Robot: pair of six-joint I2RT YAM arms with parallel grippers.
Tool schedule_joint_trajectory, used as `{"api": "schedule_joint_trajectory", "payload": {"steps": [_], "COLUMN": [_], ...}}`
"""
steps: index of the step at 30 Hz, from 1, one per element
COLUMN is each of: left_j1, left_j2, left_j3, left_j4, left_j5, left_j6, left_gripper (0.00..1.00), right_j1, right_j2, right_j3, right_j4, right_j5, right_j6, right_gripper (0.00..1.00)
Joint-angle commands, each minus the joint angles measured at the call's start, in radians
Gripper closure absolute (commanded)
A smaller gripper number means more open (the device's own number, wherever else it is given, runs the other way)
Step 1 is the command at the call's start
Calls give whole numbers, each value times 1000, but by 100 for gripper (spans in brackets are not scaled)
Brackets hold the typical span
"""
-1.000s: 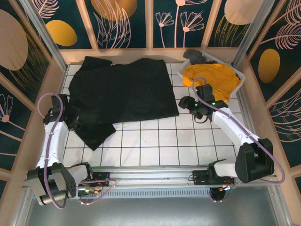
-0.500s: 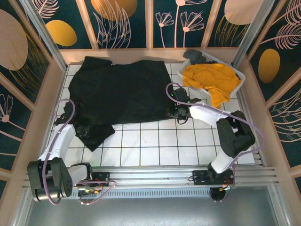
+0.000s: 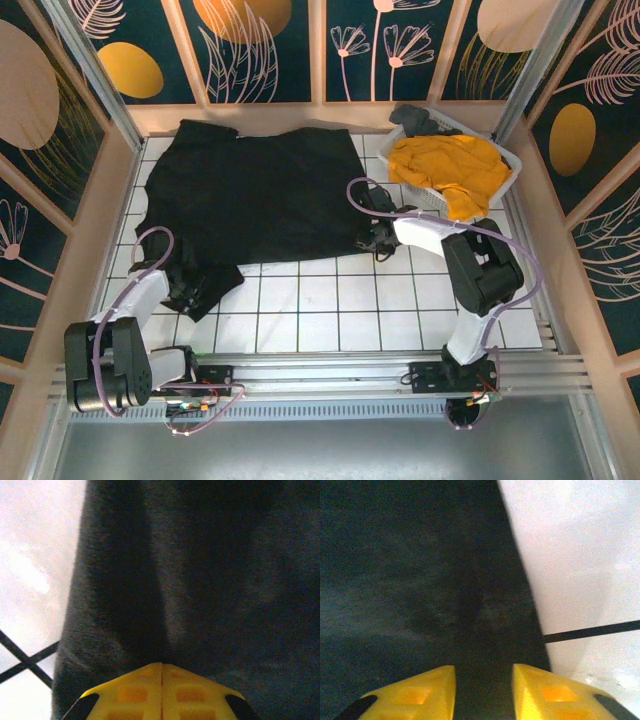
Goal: Fold and stack the t-shirts
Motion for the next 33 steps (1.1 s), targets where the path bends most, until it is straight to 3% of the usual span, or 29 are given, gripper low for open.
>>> {"api": "schedule_joint_trajectory", "payload": {"steps": [1, 9, 16, 22, 25, 27, 29, 33], "left_j1": [-6, -5, -5, -6, -17, -48, -81, -92], "left_j2": [-17, -190, -162, -102, -40, -23, -20, 23], "left_j3": [-29, 17, 55, 159, 166, 161, 140, 112], "left_j4": [-43, -255, -253, -174, -117, -90, -44, 43], "left_j5": [-60, -243, -227, -119, 14, 46, 68, 79], "left_j6": [12, -97, -131, -39, -18, -44, -83, -123], "left_gripper": [94, 100, 100, 92, 87, 87, 86, 86], "right_j1": [-42, -164, -199, -240, -279, -287, -278, -209], "right_j2": [18, -105, -199, -273, -284, -279, -251, -188], "right_j3": [-41, -123, -57, -62, -103, -118, -122, -101], "right_j4": [-90, -132, -148, -146, -91, -41, -6, 2], "right_j5": [68, 114, 86, 93, 27, -52, -136, -118], "right_j6": [20, -22, -93, -119, -145, -169, -184, -182], "right_gripper": [71, 74, 64, 51, 46, 42, 41, 47]}}
